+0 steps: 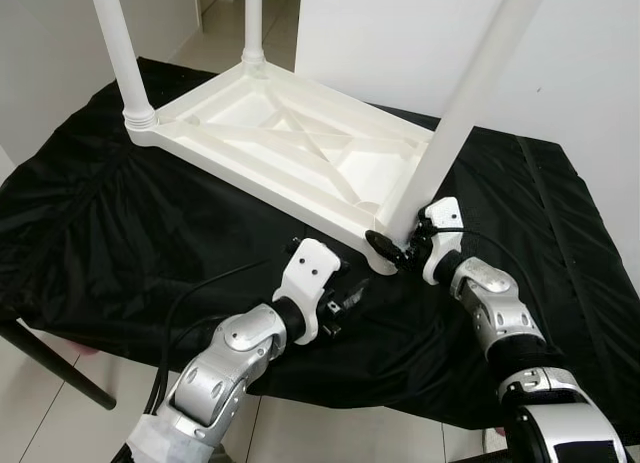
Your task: Building children table
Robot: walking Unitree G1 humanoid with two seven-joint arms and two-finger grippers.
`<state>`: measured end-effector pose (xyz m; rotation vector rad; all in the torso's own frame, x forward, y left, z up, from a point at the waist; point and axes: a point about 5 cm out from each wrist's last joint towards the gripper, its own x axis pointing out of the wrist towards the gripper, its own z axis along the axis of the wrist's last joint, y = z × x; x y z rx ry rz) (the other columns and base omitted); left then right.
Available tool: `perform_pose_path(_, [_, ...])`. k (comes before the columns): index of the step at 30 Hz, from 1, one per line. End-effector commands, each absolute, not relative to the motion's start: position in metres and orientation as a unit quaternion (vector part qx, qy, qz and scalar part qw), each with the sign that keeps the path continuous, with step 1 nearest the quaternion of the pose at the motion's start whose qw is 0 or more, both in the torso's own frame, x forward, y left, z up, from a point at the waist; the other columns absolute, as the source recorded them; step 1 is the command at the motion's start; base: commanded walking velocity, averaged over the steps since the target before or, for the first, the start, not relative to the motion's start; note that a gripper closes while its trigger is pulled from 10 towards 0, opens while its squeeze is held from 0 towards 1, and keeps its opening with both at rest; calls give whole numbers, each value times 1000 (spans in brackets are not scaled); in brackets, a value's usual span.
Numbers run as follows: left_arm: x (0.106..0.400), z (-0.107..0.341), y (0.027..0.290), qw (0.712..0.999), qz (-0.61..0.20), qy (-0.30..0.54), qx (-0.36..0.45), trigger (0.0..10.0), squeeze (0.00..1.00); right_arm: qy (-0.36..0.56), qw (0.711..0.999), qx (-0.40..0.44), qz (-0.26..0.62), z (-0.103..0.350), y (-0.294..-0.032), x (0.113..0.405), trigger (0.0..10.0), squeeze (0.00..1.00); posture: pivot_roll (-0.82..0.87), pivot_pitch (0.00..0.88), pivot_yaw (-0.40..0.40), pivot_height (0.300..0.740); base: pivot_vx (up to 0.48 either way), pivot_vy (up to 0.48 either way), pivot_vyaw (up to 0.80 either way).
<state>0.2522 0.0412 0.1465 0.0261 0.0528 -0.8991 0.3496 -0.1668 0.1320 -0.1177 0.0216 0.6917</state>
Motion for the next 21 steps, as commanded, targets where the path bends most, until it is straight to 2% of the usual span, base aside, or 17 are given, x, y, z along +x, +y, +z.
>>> perform_pose_path(1, [250, 149, 38, 884, -467, 25, 13, 10000, 0, 23, 930, -59, 363, 128, -164, 349, 0, 0, 184, 24, -107, 740, 0, 0, 0])
perform_pose_path(9, [252, 150, 41, 889, -457, 26, 19, 10000, 0, 28, 923, -59, 378, 124, -165, 348, 0, 0, 196, 31, -111, 740, 0, 0, 0])
perform_pose_path(15, [251, 150, 41, 892, -452, 21, 21, 10000, 0, 29, 937, -48, 345, 119, -167, 350, 0, 0, 194, 36, -108, 740, 0, 0, 0])
perform_pose_path(17, [250, 149, 41, 892, -451, 22, 22, 10000, 0, 33, 943, -46, 327, 117, -167, 350, 0, 0, 192, 37, -108, 740, 0, 0, 0])
perform_pose_path(21, [249, 147, 39, 892, -452, 22, 21, 10000, 0, 39, 972, -24, 229, 110, -167, 349, 0, 0, 182, 44, -109, 740, 0, 0, 0])
